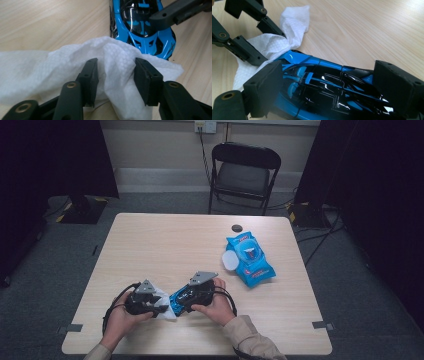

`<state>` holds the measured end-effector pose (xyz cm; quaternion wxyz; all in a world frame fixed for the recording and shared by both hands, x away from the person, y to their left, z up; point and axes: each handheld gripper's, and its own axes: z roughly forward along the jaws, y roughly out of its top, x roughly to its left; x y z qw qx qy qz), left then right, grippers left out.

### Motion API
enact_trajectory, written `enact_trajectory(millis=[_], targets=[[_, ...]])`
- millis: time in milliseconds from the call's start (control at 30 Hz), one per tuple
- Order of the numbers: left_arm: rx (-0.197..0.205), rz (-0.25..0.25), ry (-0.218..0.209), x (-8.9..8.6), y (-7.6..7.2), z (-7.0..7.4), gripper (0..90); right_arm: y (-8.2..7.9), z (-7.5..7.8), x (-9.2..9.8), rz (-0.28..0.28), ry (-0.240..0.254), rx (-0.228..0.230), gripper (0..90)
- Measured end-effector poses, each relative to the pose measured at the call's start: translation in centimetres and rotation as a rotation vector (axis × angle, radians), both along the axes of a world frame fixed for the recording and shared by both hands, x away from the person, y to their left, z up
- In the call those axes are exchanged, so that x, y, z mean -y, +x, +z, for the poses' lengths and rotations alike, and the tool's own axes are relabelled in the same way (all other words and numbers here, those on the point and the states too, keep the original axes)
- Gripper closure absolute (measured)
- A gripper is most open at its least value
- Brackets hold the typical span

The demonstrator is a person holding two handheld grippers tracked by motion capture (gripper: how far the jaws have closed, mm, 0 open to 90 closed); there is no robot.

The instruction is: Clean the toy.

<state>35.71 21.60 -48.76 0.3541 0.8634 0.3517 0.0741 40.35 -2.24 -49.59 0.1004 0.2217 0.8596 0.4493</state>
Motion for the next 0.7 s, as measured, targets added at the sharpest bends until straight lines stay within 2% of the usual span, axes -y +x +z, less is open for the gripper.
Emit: enact_trajectory(millis=[33,133,200,233,367,667,700], targets=[[0.002,0.000,-0.013,-0.1,-0.1,-0.2,56.0,0.0,0.0,0.0,0.003,0.001,0.001,9.6],[0.003,-0.003,-0.014,-0.2,-0.2,-0.3,57.8,0.1,-0.1,0.1,0.006,0.005,0.004,9.6],[0.002,-0.009,-0.010,-0.1,-0.3,-0.2,61.5,0.1,-0.1,0.1,0.006,0.004,0.003,9.6],[-0.012,-0.012,-0.008,0.0,-0.3,-0.1,65.2,0.1,0.0,0.0,0.007,0.001,0.000,9.6],[-0.006,-0.028,0.011,0.3,-0.6,0.0,74.9,0.1,0.0,0.0,0.009,0.003,0.001,9.6],[-0.016,-0.033,0.043,0.9,-1.3,0.3,80.5,0.1,-0.1,0.1,0.011,0.007,0.004,9.6],[-0.035,-0.027,0.034,0.9,-1.4,0.3,81.0,0.1,-0.1,0.1,0.011,0.010,0.007,9.6]])
